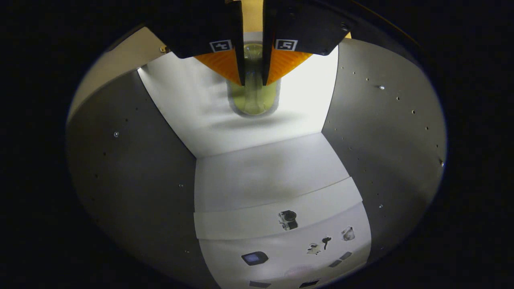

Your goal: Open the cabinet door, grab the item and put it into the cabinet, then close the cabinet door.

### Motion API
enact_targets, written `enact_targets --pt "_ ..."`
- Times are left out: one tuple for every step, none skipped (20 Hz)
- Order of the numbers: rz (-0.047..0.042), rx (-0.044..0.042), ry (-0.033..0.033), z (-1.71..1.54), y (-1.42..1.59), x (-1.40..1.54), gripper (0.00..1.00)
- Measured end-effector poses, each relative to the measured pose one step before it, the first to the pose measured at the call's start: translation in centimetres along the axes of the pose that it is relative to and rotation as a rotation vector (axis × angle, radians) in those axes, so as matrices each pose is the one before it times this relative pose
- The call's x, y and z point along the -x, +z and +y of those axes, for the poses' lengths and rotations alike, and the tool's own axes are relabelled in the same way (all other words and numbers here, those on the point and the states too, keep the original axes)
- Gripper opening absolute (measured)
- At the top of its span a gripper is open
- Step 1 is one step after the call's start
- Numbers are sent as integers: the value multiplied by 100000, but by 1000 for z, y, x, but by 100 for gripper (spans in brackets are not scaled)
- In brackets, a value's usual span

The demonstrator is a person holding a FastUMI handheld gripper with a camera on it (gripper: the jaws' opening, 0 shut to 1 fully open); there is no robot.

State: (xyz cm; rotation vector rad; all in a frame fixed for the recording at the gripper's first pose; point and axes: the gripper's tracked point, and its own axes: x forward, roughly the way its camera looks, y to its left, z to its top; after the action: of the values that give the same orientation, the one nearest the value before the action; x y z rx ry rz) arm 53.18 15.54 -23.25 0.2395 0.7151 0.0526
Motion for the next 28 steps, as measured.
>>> enact_targets --pt "-319 -687 368 248 113 -179 24" --pt "-543 -521 -970 -102 92 -263 26" --pt "-815 -872 -105 13 250 278 28" --pt "-1162 -703 314 38 332 179 31" --pt "-675 -287 537 177 164 354 31" --pt "-1005 308 799 144 151 453 39" --pt "-1555 1328 587 123 180 409 46" --pt "-2239 1721 705 99 332 706 60" --pt "-3074 1591 1350 324 433 908 65" --pt "-3300 1639 369 145 478 904 76" --pt "-3336 1154 932 369 671 1345 88" --pt "-3725 1323 495 112 571 1006 99" --pt "-4019 1334 188 186 746 1196 98" --pt "-4688 1281 -220 73 1058 1379 98" --pt "-5229 860 -231 88 1107 1558 98" --pt "-5165 822 -325 39 1222 1781 98" --pt "-5322 807 -872 -131 1251 1827 98" --pt "-4838 886 -798 -250 1372 1893 98" --pt "-4673 638 -1254 -310 1305 1943 98" --pt "-4457 470 -1101 -405 1452 2137 98" --pt "-4192 396 -1474 -590 1355 2053 98" --pt "-3540 619 -1352 -617 1351 2013 98" --pt "-2977 563 -1754 -663 1013 1848 98" --pt "-3350 713 -1491 -858 1233 2008 98" --pt "-3080 1159 -2007 -850 1135 1844 98" --pt "-3216 862 -1620 -909 1168 1855 97" --pt "-2982 1013 -1365 -629 1139 1776 97" --pt "-3062 1461 -978 -684 1141 1675 97"
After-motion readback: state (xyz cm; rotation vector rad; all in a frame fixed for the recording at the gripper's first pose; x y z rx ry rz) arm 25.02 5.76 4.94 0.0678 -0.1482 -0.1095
